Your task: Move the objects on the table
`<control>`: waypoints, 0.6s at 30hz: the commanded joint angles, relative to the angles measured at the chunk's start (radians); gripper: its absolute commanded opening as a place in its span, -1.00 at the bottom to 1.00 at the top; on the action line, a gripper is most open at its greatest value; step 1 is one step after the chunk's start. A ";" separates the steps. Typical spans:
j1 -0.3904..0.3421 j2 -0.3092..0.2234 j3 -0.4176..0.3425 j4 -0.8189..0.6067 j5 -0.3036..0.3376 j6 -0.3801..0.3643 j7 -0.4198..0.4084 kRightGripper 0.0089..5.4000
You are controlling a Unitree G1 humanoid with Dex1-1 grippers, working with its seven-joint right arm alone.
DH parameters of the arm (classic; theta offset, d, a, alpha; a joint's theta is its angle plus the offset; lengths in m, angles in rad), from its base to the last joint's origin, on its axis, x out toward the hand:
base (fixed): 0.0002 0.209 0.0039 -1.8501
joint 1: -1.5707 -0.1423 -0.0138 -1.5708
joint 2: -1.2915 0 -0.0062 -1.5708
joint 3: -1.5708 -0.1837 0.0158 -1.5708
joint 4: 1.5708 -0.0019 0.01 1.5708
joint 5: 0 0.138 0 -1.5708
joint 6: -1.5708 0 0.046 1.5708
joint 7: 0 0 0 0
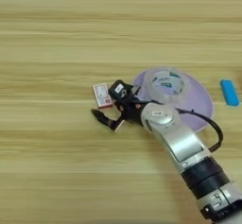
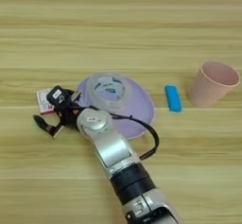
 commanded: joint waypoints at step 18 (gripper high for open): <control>-0.078 0.013 -0.046 0.088 0.027 0.007 0.030 0.82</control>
